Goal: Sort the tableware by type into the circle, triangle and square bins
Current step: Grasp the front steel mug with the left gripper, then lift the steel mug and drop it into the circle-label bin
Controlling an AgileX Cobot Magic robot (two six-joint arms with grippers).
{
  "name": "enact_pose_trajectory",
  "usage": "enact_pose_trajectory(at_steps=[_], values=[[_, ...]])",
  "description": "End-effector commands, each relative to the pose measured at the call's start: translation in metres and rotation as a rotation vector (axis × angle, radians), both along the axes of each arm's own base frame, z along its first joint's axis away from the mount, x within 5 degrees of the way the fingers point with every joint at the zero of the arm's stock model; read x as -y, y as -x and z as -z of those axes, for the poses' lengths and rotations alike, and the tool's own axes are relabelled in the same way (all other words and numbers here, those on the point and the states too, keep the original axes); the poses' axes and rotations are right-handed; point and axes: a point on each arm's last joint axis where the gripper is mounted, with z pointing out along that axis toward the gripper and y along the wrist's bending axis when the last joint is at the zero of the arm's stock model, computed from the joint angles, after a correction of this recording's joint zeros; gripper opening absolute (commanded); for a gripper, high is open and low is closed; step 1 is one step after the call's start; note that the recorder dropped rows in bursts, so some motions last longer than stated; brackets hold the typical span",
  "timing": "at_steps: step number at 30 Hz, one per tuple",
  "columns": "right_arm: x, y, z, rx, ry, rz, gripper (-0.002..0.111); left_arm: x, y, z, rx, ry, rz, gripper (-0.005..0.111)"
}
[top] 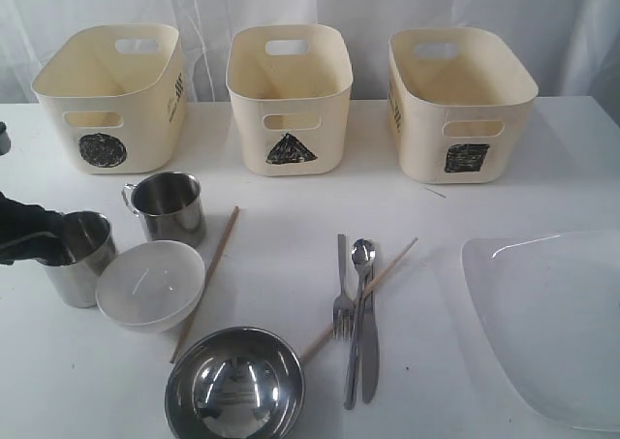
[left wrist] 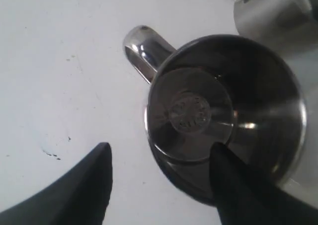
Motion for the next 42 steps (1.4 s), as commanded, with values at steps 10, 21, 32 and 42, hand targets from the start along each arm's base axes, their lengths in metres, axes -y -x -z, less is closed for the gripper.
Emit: enact_pose_trajectory(at_steps=[10, 21, 32, 42], values=[[0.001, 0.0, 0.001, 0.007, -0.003, 0.008, 0.0, -0.002, -0.023, 0.047, -0.047, 0.004, -0.086, 0.033], [0.001, 0.0, 0.001, 0.007, -0.003, 0.008, 0.0, 0.006, -0.021, -0.037, 0.093, 0.076, -0.01, 0.0], [0.001, 0.0, 0.001, 0.007, -0.003, 0.008, 0.0, 0.003, -0.06, -0.155, 0.473, -0.025, 0.087, 0.0], [0.001, 0.0, 0.001, 0.007, -0.003, 0.008, 0.0, -0.006, -0.197, -0.12, 0.515, -0.072, 0.071, 0.0]])
